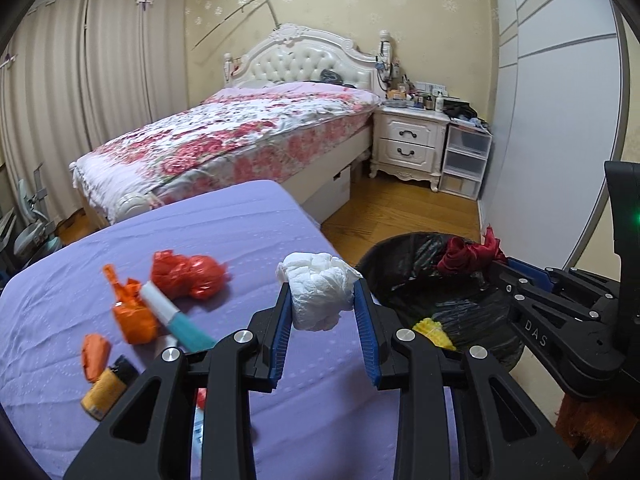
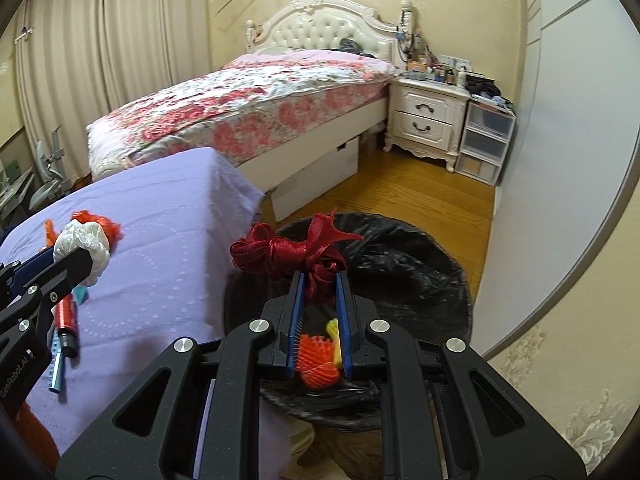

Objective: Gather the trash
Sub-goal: 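Carry the ribbon and white bag over the trash bin and open both tools, then bring both tools back over the table toward the remaining trash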

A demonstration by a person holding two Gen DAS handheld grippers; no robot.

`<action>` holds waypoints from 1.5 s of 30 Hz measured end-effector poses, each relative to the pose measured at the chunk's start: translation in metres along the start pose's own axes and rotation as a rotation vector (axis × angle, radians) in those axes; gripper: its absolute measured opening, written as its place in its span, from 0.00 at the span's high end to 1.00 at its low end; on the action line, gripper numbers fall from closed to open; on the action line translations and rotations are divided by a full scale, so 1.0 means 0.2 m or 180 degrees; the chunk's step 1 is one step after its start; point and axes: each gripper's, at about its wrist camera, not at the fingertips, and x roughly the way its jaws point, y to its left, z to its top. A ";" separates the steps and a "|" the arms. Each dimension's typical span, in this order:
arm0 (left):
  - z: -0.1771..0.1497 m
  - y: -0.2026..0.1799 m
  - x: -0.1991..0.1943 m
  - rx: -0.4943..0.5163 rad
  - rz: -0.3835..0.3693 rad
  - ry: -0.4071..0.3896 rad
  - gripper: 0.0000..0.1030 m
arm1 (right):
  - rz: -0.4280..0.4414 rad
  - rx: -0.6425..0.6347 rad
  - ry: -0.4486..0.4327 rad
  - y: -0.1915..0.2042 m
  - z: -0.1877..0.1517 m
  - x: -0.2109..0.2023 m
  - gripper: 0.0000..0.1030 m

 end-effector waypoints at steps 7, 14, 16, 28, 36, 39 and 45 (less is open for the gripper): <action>0.03 -0.12 0.14 0.0070 -0.0099 0.0138 0.69 | -0.0123 0.0086 0.0032 -0.10 -0.01 0.05 0.85; 0.06 -0.21 0.24 0.0228 -0.0046 0.0103 0.69 | -0.0172 0.0155 0.0034 -0.15 0.02 0.09 0.85; 0.08 -0.22 0.27 0.0240 -0.0046 0.0115 0.69 | -0.0179 0.0180 0.0035 -0.16 0.02 0.10 0.85; 0.07 -0.24 0.29 0.0315 0.0098 0.0062 0.30 | -0.0314 0.0293 0.0047 -0.22 0.02 0.15 0.63; 0.07 -0.16 0.25 0.0177 0.0182 0.0113 0.26 | -0.0316 0.0310 0.0020 -0.22 0.02 0.12 0.54; 0.05 -0.12 0.21 0.0154 0.0225 0.0148 0.26 | -0.0280 0.0280 0.0023 -0.19 0.02 0.10 0.51; -0.01 -0.01 0.11 0.0090 0.0333 0.0188 0.26 | -0.0101 0.0219 0.0055 -0.10 -0.02 0.06 0.51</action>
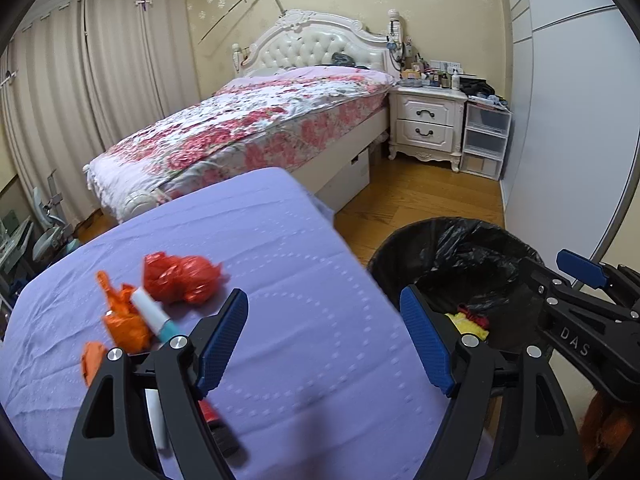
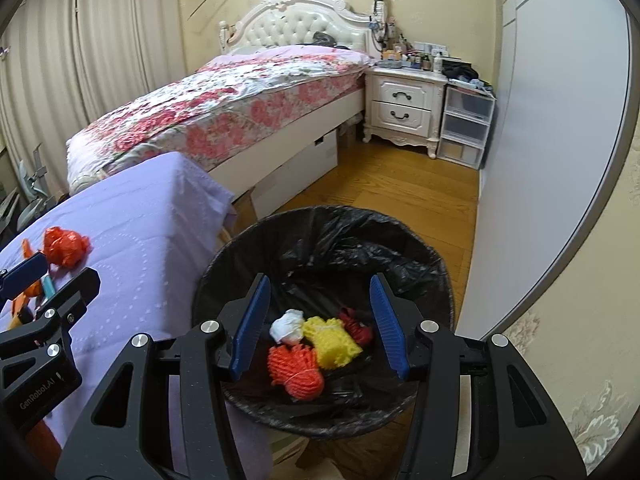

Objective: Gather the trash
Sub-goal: 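Bring both tools back over the table toward the remaining trash, then grasp the red spray can with the right tool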

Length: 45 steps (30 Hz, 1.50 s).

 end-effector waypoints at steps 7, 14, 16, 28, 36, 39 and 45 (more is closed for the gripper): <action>-0.10 0.23 -0.08 -0.0208 0.0187 0.0065 0.26 | 0.0212 -0.0150 0.0040 0.15 -0.04 -0.06 0.51; -0.20 0.48 -0.16 -0.0435 0.0486 0.0109 0.26 | 0.0460 -0.0398 0.0058 0.37 -0.07 -0.12 0.51; -0.23 0.56 -0.18 -0.0505 0.0570 0.0130 0.26 | 0.0535 -0.0461 0.0071 0.43 -0.08 -0.12 0.51; -0.42 0.93 -0.21 -0.0930 0.0900 0.0299 0.26 | 0.0942 -0.0910 0.0165 0.83 -0.14 -0.16 0.51; -0.48 1.02 -0.21 -0.1021 0.0876 0.0334 0.26 | 0.1120 -0.1170 0.0247 1.05 -0.18 -0.14 0.51; -0.49 1.03 -0.21 -0.1044 0.0841 0.0339 0.26 | 0.1155 -0.1233 0.0279 1.10 -0.19 -0.13 0.54; -0.49 1.01 -0.21 -0.1008 0.0799 0.0335 0.26 | 0.1182 -0.1290 0.0354 1.16 -0.21 -0.10 0.72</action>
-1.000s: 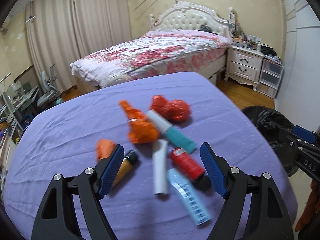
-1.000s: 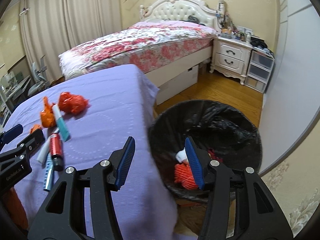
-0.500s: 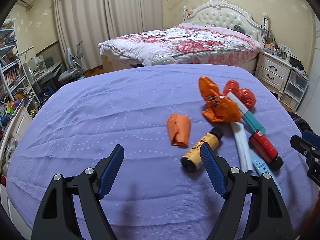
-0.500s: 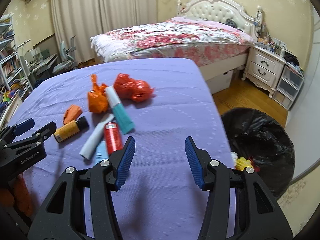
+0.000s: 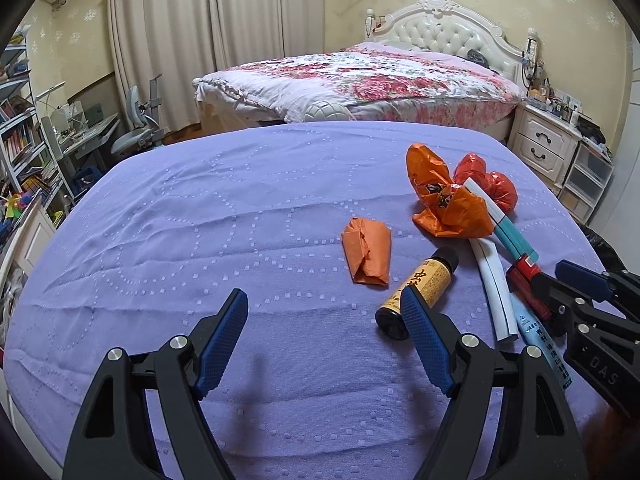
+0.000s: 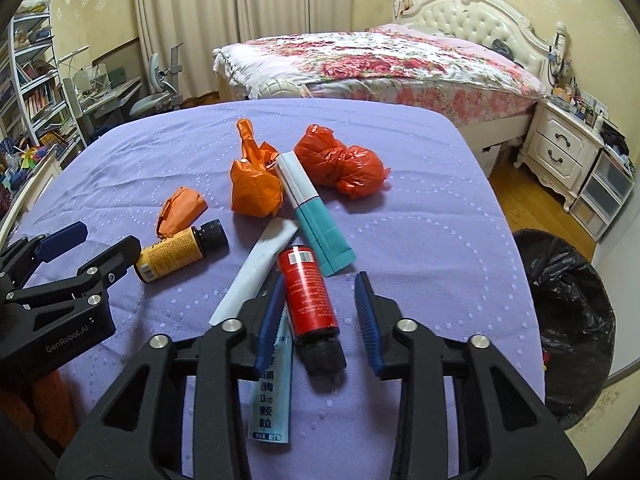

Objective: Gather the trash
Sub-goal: 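Grasp the red spray can with the right tool, then grasp the gold bottle with the left tool while the right tool holds the spray can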

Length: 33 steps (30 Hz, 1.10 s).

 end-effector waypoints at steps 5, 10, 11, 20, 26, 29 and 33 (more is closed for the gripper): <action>0.00 -0.01 -0.01 0.0033 -0.0058 -0.0010 0.26 | 0.0018 -0.0023 0.0033 0.01 0.00 0.01 0.78; 0.01 -0.05 -0.01 0.0106 -0.0142 -0.0011 0.26 | 0.0001 -0.0008 0.0034 0.00 -0.02 0.00 0.78; 0.01 -0.07 -0.01 0.0129 -0.0157 -0.0012 0.26 | -0.0009 -0.0005 0.0034 -0.01 -0.03 0.00 0.78; 0.06 -0.18 0.07 0.0343 -0.0243 0.0013 0.28 | -0.0103 0.0142 0.0027 -0.12 -0.07 -0.04 0.78; 0.03 -0.23 0.10 0.0487 -0.0326 0.0132 0.60 | -0.0102 0.0163 0.0016 -0.14 -0.08 -0.05 0.78; 0.02 -0.24 0.09 0.0482 -0.0379 0.0131 0.70 | -0.0092 0.0171 0.0019 -0.15 -0.08 -0.05 0.78; -0.01 -0.24 0.07 0.0466 -0.0425 0.0136 0.73 | -0.0096 0.0168 0.0020 -0.14 -0.07 -0.05 0.78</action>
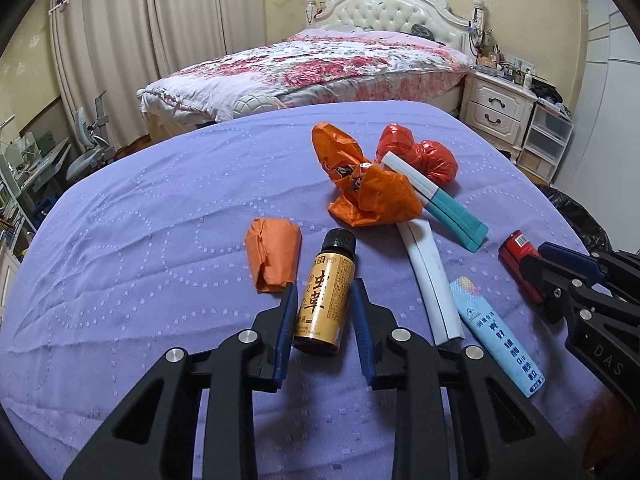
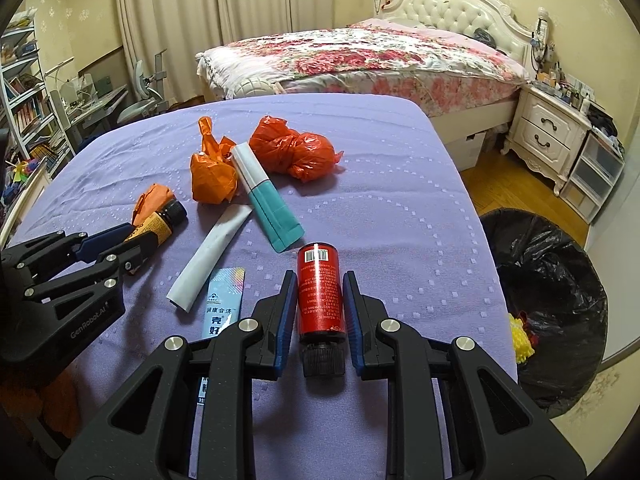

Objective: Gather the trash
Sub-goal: 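Grasp the gold bottle with the left tool while the right tool holds the spray can, then carry the spray can and gold bottle over the trash bin and open both tools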

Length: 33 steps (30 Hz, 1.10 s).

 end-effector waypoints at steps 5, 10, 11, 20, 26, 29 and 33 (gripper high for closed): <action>-0.02 -0.01 0.00 0.0013 0.0012 0.0026 0.73 | 0.0010 0.0002 0.0007 0.00 0.00 0.00 0.77; -0.01 -0.01 0.02 -0.0034 0.0056 0.0061 0.69 | 0.0020 -0.0007 0.0014 0.01 0.01 0.01 0.77; 0.00 -0.01 0.02 -0.0029 0.0066 0.0064 0.66 | 0.0020 -0.0007 0.0012 0.01 0.00 0.01 0.77; 0.01 -0.02 0.05 0.0016 0.0054 0.0110 0.61 | 0.0011 -0.0017 0.0083 0.02 0.01 0.05 0.77; 0.00 -0.03 0.06 0.0027 0.0022 0.0118 0.76 | 0.0009 -0.0090 0.0101 0.04 0.01 0.06 0.77; -0.01 -0.03 0.05 0.0023 0.0026 0.0109 0.76 | 0.0017 -0.0092 0.0102 0.04 0.01 0.06 0.77; -0.02 -0.02 0.03 -0.0020 0.0016 0.0066 0.76 | 0.0020 -0.0087 0.0101 0.04 0.01 0.06 0.77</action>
